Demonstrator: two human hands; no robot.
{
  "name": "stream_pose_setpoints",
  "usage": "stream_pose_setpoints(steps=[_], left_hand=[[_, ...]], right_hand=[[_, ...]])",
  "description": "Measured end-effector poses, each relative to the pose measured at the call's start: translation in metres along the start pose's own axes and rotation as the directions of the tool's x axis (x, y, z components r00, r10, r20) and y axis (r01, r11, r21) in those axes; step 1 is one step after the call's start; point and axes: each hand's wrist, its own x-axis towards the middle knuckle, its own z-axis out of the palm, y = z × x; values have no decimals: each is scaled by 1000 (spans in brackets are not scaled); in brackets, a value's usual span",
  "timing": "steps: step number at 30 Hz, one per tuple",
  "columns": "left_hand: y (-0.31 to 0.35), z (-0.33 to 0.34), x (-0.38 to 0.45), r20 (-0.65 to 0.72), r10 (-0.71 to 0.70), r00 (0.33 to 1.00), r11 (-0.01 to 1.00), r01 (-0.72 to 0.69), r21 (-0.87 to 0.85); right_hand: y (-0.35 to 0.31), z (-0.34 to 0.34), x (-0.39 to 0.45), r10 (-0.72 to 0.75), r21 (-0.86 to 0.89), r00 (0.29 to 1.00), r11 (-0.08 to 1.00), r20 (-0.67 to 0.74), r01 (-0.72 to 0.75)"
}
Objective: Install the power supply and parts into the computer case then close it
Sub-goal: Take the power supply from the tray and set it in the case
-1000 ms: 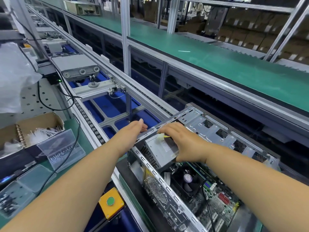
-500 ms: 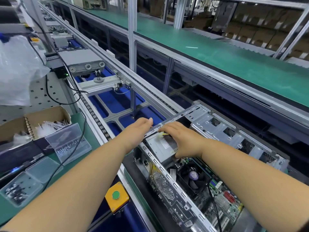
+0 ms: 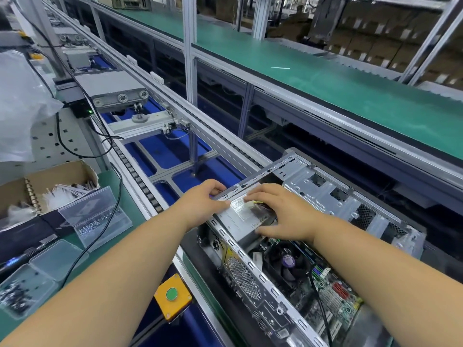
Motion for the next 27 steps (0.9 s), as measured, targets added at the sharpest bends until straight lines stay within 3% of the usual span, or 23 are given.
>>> stream_pose_setpoints(steps=[4,6,10,12,14,16,17,18,19,20,22,27], left_hand=[[0,7,5,-22,-19,1000,999,20,50],[0,8,5,-22,-27,999,998,28,60],[2,8,5,-22,-21,1000,999,22,40],[3,7,6,-19,-27,999,1000,27,6],[4,7,7,-12,-33,999,999,32,-16],[4,5,8,0,-35,999,999,35,-37],[3,5,8,5,-33,999,998,33,-44],[2,5,9,9,-28,1000,998,28,-48],[1,5,9,11,-23,1000,999,24,-48],[0,5,9,11,-22,1000,999,22,-49],[-2,6,11,12,-18,1000,999,18,-47],[-4,7,15,13,-14,1000,1000,14,10]], right_hand=[[-1,-2,-5,241,279,970,935,-43,-220],[1,0,-7,433,319,886,874,-165,-367],[7,3,-9,691,127,591,687,-416,-715],[1,2,-12,659,1,546,639,-517,-770],[-14,6,-11,514,-157,586,653,-626,-741],[-31,18,-5,415,-244,693,726,-589,-642],[-38,26,-1,438,-206,726,764,-530,-612],[-43,35,4,536,-71,712,774,-454,-629],[-47,43,9,682,121,651,716,-333,-688],[-50,49,15,807,315,557,589,-194,-744],[-52,61,23,901,589,430,375,-51,-716],[-46,62,32,911,679,386,377,-147,-630]])
